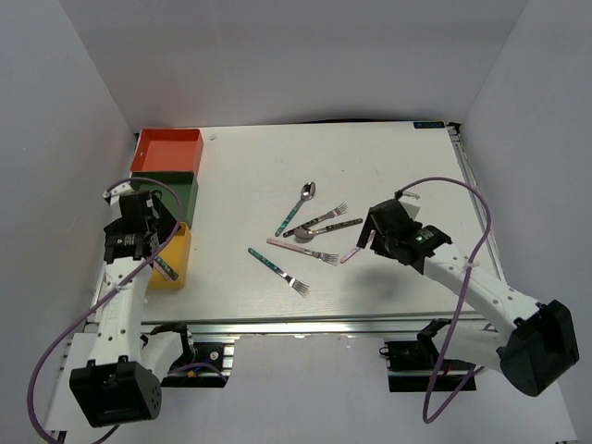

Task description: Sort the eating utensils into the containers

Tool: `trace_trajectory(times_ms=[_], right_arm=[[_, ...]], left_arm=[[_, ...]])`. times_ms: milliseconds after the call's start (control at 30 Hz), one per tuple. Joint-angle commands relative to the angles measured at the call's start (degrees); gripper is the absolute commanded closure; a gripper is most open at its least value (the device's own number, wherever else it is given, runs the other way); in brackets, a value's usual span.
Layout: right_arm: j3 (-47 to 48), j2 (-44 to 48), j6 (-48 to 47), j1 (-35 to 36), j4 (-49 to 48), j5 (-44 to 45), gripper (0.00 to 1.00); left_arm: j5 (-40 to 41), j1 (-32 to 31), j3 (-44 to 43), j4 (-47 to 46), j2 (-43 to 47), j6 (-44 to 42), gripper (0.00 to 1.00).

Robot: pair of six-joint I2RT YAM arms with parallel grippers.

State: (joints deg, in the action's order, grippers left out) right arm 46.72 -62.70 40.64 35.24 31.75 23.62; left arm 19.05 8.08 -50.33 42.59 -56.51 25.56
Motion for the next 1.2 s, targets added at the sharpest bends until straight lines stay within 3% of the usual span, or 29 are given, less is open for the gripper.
trace_trajectory(times_ms=[0, 167, 233, 467, 567, 600, 667, 767, 800, 933, 1000, 1033, 1067, 1100, 1167], right_arm=[[2.0, -2.4, 11.1, -0.3, 4.3, 10.0, 0.11], [-0.6, -8.4, 10.9, -0.6, -6.0, 7.6, 0.23], [1.3, -13.6, 10.3, -0.7, -7.3, 7.3, 0.24], [11.9, -33.6, 11.8, -2.2, -2.3, 9.0, 0.29], [12.5, -38.5, 12.6, -2.4, -3.3, 8.6, 0.40], [12.0, -38.8, 12.6, -2.4, -4.2, 8.1, 0.53], [9.0, -37.8, 13.8, -2.4, -6.3, 6.8, 0.74], [3.1, -33.8, 15.4, -2.5, -10.0, 4.6, 0.83], [1.7, -32.8, 15.6, -2.5, -10.8, 3.9, 1.00], [-1.8, -24.6, 13.4, -2.5, -12.1, 3.6, 1.00], [-2.5, -18.9, 6.4, -2.0, -14.0, 3.1, 1.00], [-5.6, -12.6, -8.3, -1.6, -24.2, -7.1, 1.00], [-5.6, -12.5, -8.5, -1.6, -24.3, -7.2, 1.00], [-6.5, -10.8, -12.6, -1.4, -27.4, -20.6, 1.00], [-6.3, -7.3, -17.7, -1.1, -28.6, -30.0, 1.00]], left_arm=[[-1.6, -3.3, 0.8, -3.5, 2.7, -1.3, 0.02], [-1.3, -5.7, 1.8, -4.5, 3.5, -0.5, 0.02], [-1.2, -6.6, 2.0, -4.6, 4.1, -0.4, 0.02], [-0.1, -10.5, 2.2, -4.7, 4.7, 0.1, 0.02], [-0.4, -11.1, 2.3, -4.9, 4.7, 0.1, 0.02], [-0.4, -11.3, 2.3, -5.0, 4.7, 0.0, 0.02], [-0.8, -11.5, 2.2, -4.9, 4.5, -0.1, 0.02], [-2.5, -11.9, 1.8, -4.7, 4.0, -0.3, 0.02], [-3.7, -12.5, 1.3, -4.8, 3.9, -0.2, 0.02], [-10.6, -17.3, -0.1, -8.6, 2.2, 4.5, 0.02], [-15.0, -23.1, -1.0, -11.6, 0.4, 9.0, 0.02], [-17.5, -30.2, -1.4, -18.1, -1.2, 13.7, 0.02], [-18.9, -30.3, -1.4, -18.2, -2.0, 13.7, 0.02], [-21.5, -32.5, -1.3, -24.4, -2.8, 14.9, 0.02], [-24.0, -38.3, -1.2, -29.7, -6.0, 18.1, 0.02]])
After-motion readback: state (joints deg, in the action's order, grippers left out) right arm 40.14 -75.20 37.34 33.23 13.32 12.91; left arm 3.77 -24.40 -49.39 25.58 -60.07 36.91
